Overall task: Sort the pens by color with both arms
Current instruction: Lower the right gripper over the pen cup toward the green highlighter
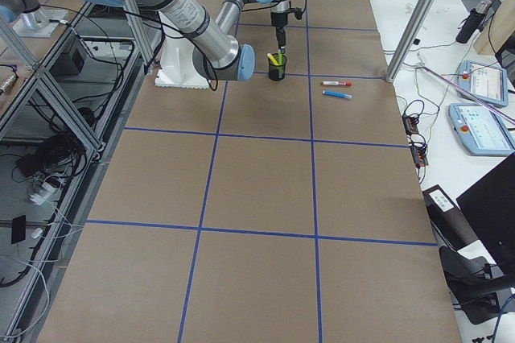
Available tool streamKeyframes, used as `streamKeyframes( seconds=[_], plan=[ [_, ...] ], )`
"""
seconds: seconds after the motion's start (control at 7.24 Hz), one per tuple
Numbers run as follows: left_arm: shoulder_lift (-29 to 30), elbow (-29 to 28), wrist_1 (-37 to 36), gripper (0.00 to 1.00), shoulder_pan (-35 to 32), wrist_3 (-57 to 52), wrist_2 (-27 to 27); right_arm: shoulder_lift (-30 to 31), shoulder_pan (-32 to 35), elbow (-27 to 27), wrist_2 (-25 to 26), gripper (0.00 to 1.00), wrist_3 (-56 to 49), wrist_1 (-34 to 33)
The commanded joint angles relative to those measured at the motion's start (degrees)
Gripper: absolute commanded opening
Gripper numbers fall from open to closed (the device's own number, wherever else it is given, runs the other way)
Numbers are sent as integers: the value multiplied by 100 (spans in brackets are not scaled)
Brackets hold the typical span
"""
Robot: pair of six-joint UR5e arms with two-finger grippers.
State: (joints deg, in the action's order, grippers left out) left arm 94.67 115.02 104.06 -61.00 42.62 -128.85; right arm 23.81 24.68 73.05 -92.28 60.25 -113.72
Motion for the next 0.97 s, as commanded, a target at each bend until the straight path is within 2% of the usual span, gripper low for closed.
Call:
streamKeyframes(
  seconds=[0.0,0.14,0.55,0.69,0.83],
  plan=[
    [-1,12,0,99,0,0,9,19,2,17,25,56,-66,-1],
    [-1,3,0,99,9,0,9,19,19,17,60,50,-92,-1],
    [8,3,0,99,9,0,18,36,28,25,105,50,-198,-1],
    [8,3,0,99,9,0,18,45,20,34,105,47,-198,-1],
    [8,3,0,99,9,0,18,45,19,52,96,20,-198,-1]
  ],
)
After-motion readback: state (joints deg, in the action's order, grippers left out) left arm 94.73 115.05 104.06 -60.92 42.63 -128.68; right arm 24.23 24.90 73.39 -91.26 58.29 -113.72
